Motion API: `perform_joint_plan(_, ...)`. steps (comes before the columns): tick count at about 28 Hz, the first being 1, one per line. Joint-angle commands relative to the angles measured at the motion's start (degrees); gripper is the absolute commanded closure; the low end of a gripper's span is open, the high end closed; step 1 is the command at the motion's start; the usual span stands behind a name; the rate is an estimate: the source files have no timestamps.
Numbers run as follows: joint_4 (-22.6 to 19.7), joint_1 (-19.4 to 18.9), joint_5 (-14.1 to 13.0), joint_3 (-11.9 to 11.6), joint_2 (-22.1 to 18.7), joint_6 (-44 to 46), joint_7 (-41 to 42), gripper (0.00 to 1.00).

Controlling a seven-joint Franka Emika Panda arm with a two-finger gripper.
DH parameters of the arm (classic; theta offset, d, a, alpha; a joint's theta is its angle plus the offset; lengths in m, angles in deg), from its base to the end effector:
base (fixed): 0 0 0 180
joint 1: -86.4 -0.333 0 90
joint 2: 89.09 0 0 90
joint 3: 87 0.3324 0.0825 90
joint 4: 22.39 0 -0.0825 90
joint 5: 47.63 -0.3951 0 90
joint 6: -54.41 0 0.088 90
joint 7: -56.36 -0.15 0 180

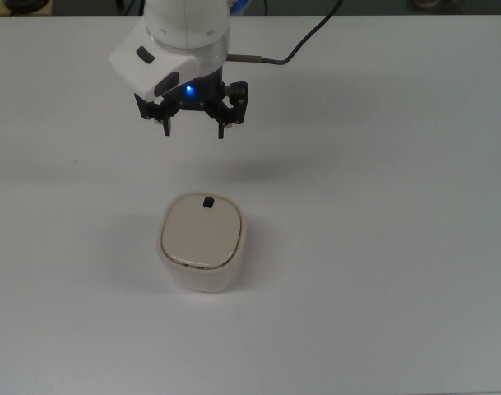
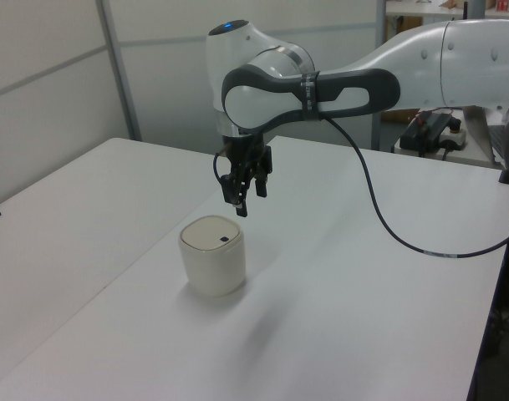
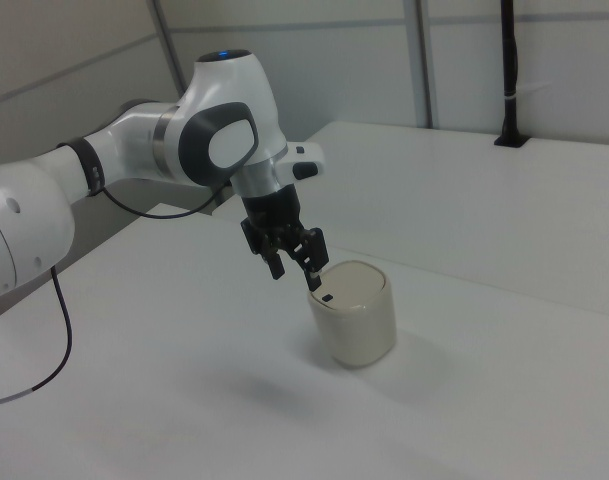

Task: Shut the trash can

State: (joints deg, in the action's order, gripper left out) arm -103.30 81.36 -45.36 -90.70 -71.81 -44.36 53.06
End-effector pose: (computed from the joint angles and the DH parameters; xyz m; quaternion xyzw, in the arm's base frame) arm 0.6696 0.0155 0.5027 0.9995 -0.0127 0.0065 0.0289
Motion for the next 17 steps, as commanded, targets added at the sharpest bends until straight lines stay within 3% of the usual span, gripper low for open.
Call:
perform_joint_plan(1,-0.66,-1.11,1.06,-0.07,-1.11,1.04,0.92,0.00)
perform_joint_plan(17,-0.66,-1.11,1.06,-0.16,-1.11,0.96,1.18,0.00)
